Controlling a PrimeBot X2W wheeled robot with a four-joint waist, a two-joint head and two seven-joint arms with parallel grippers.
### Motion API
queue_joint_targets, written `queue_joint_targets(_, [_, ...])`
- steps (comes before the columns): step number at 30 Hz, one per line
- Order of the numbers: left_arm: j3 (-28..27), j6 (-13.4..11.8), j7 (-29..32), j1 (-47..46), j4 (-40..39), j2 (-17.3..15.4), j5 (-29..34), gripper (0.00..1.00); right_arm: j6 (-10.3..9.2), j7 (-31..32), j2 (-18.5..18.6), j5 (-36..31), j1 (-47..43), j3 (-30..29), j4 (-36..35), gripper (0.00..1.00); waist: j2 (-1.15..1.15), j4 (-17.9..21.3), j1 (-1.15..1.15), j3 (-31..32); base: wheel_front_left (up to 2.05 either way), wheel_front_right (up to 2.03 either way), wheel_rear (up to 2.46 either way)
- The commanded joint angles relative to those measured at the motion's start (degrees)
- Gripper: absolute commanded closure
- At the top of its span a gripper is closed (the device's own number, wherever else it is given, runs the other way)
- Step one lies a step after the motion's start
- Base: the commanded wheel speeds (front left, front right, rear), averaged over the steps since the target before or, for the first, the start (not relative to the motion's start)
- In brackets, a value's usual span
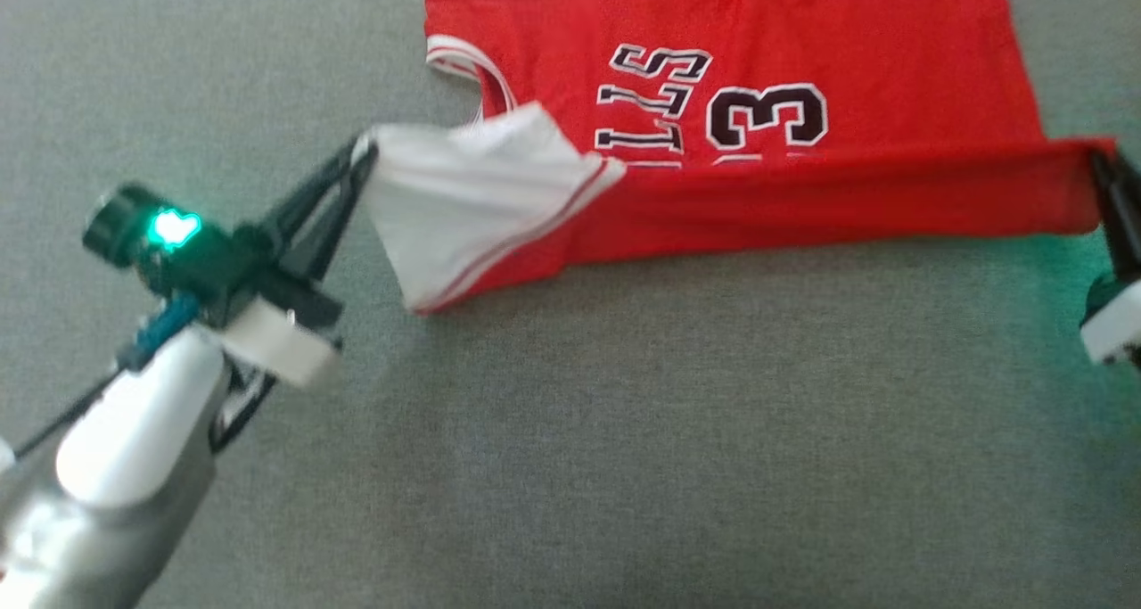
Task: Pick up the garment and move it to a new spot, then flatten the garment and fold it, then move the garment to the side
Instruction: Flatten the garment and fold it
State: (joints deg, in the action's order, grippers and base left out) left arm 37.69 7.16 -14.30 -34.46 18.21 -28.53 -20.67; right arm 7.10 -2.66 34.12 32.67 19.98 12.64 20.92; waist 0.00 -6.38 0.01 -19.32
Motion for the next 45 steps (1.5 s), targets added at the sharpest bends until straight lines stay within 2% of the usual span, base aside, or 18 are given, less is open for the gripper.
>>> queue_joint_targets(1, [-2.1, 0.2, -0.6, -3.9, -0.2, -1.5, -0.1, 1.0, 0.39, -0.2, 1.1, -0.8, 1.2, 0.0, -0.5, 1.0, 0.0, -0.4, -0.01, -1.8, 0.0, 0.0, 0.0])
queue_joint_targets(14, [3.5, 0.3, -0.7, -15.1, 6.1, -0.1, -0.7, 1.0, 0.39, -2.4, -0.5, -3.6, 11.9, 3.2, 6.8, 1.0, 0.0, -1.1, -0.01, -7.4, 0.0, 0.0, 0.0])
queue_joint_targets(15, [3.4, 0.3, -0.7, -15.4, 6.5, 0.2, -0.6, 1.0, 0.39, -2.7, -0.7, -3.6, 12.4, 3.5, 7.5, 0.94, 0.0, -1.1, -0.01, -7.6, 0.0, 0.0, 0.0])
queue_joint_targets(16, [3.3, 0.3, -0.7, -15.5, 6.9, 0.5, -0.4, 1.0, 0.39, -3.0, -0.9, -3.7, 12.9, 3.7, 8.2, 0.39, 0.0, -1.1, -0.01, -7.6, 0.0, 0.0, 0.0])
queue_joint_targets(17, [3.0, 0.3, -0.7, -15.6, 7.2, 0.8, -0.4, 0.9, 0.39, -3.6, -1.3, -3.6, 13.2, 3.7, 8.8, 0.0, 0.0, -1.1, -0.01, -7.6, 0.0, 0.0, 0.0])
queue_joint_targets(18, [2.7, 0.3, -0.7, -15.5, 7.3, 1.1, -0.2, 0.77, 0.39, -4.3, -1.8, -3.4, 13.5, 3.8, 9.3, 0.0, 0.0, -1.1, -0.01, -7.4, 0.0, 0.0, 0.0])
queue_joint_targets(19, [1.9, 0.3, -0.7, -15.4, 6.9, 1.4, 0.2, 0.54, 0.39, -5.1, -2.1, -3.4, 13.7, 3.9, 9.8, 0.0, 0.0, -1.0, -0.01, -7.1, 0.0, 0.0, 0.0])
queue_joint_targets(20, [0.7, 0.2, -0.7, -14.9, 6.3, 1.6, 0.5, 0.0, 0.39, -6.0, -2.4, -3.4, 13.8, 4.0, 10.1, 0.0, 0.0, -0.9, -0.01, -6.8, 0.0, 0.0, 0.0])
queue_joint_targets(24, [-5.9, -2.1, -0.7, -10.2, 2.3, 2.6, 1.0, 0.0, 0.39, -8.8, -3.7, -2.7, 13.2, 4.1, 11.1, 0.0, 0.0, -0.5, -0.01, -4.7, 0.0, 0.0, 0.0])
queue_joint_targets(26, [-10.1, -2.9, -0.7, -6.1, 0.6, 4.1, -1.1, 0.0, 0.39, -9.7, -4.5, -2.4, 12.4, 3.9, 11.2, 0.0, 0.0, -0.2, -0.01, -3.5, 0.0, 0.0, 0.0])
queue_joint_targets(31, [-16.0, -2.8, -0.7, 5.2, -0.5, 8.4, -5.9, 0.0, 0.39, -11.0, -6.2, -2.0, 9.5, 3.4, 11.0, 0.0, 0.0, 0.5, -0.01, -0.4, 0.0, 0.0, 0.0])
queue_joint_targets(38, [-15.2, -1.0, -0.3, 12.1, 6.0, 13.7, -12.1, 0.0, 0.39, -11.6, -7.8, -1.8, 6.5, 2.6, 10.5, 0.0, 0.0, 0.9, -0.01, 1.5, 0.0, 0.0, 0.0])
queue_joint_targets(45, [-10.7, 0.0, 3.0, 9.7, 14.1, 15.4, -14.1, 0.0, 0.39, -11.8, -9.1, -1.5, 4.6, 2.5, 10.3, 0.0, 0.0, 1.6, -0.01, 1.9, 0.0, 0.0, 0.0])
